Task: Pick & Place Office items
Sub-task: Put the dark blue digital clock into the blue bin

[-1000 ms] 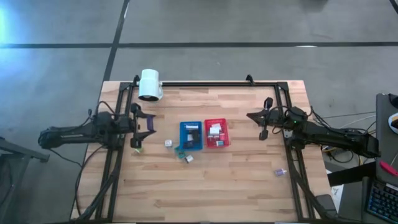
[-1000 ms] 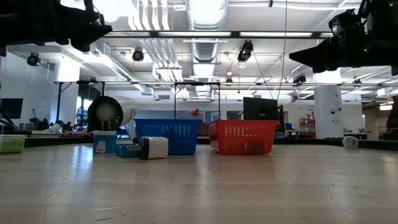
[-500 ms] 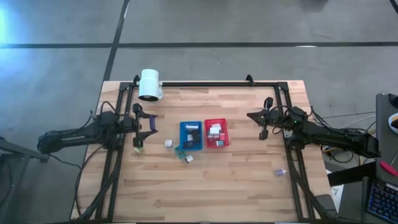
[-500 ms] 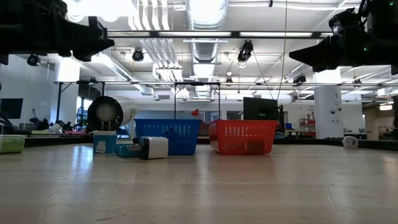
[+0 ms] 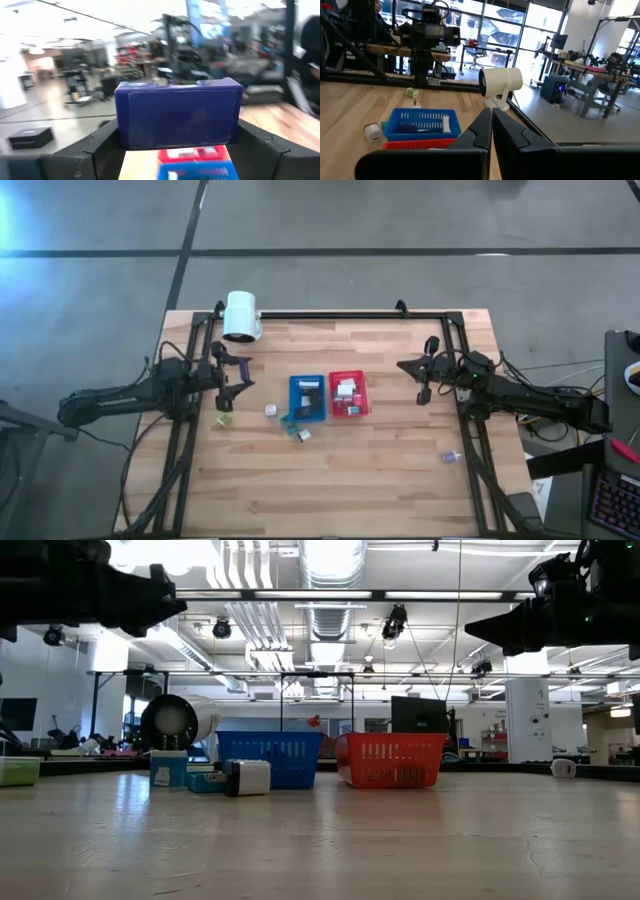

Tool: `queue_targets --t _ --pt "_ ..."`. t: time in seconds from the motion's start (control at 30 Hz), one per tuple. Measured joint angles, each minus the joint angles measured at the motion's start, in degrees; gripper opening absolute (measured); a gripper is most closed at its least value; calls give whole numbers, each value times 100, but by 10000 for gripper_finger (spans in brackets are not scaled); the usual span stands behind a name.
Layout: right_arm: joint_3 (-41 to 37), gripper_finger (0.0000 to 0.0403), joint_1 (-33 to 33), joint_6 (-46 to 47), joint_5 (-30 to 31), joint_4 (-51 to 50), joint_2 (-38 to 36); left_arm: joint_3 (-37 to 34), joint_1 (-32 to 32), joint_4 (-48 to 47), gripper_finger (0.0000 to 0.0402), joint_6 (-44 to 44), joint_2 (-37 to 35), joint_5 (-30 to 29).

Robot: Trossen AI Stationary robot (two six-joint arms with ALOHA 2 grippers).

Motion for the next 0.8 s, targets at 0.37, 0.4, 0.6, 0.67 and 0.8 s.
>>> queue_targets --t 0.37,0.4,0.6,0.67,0.8 --pt "2 8 0 12 7 9 -1 749 0 539 291 -652 2249 -450" --pt "2 8 0 10 7 9 -2 868 0 542 291 -678 2589 -432" --pt "0 8 -2 -3 17 7 0 1711 -7 539 291 -779 4844 -81" --pt "0 8 -2 -4 17 7 18 2043 -23 527 291 -790 5591 237" --pt "-2 8 -2 1 17 0 22 2677 -75 334 291 -727 6743 713"
